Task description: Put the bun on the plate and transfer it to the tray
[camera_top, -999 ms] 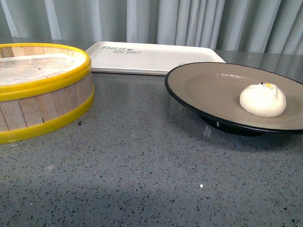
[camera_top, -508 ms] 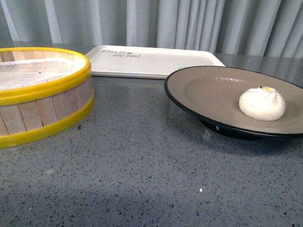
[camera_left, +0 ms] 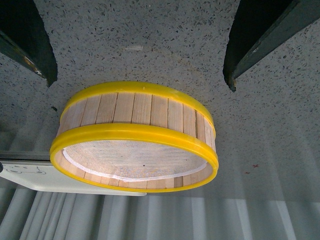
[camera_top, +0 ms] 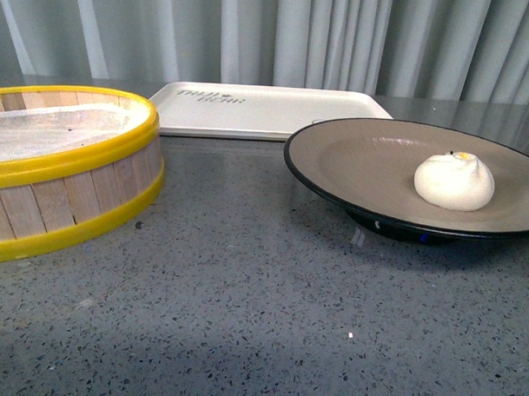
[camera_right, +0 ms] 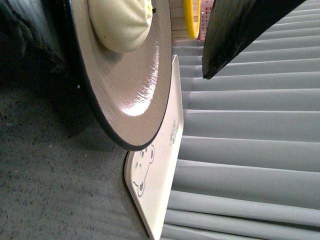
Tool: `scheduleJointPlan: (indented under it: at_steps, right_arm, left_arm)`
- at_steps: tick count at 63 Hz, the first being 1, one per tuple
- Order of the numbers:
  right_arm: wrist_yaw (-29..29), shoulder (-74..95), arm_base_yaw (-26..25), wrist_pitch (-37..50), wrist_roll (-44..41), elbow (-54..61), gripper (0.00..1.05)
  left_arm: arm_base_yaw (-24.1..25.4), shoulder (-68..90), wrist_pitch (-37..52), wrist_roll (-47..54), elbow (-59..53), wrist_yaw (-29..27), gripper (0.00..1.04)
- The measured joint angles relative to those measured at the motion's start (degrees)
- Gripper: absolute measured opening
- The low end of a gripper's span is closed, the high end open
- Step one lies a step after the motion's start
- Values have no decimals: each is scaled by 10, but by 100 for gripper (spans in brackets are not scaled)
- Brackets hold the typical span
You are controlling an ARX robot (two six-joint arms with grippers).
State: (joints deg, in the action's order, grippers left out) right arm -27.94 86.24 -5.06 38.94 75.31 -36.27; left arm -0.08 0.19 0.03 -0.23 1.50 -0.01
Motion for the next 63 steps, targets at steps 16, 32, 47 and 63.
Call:
scheduleJointPlan:
  at_steps: [16,32,47,63]
  right_arm:
    - [-2,29,16,14,33,-9,52]
    - [1,30,21,12,33,-9,14]
    - [8,25,18,11,16,-9,3]
    - [16,1,14,-1,-11,-2,3]
  left_arm:
    - [0,0,0,0,0,0,98]
    - [0,0,0,0,0,0,98]
    - [0,0,0,0,0,0,98]
    - [0,0,0,0,0,0,98]
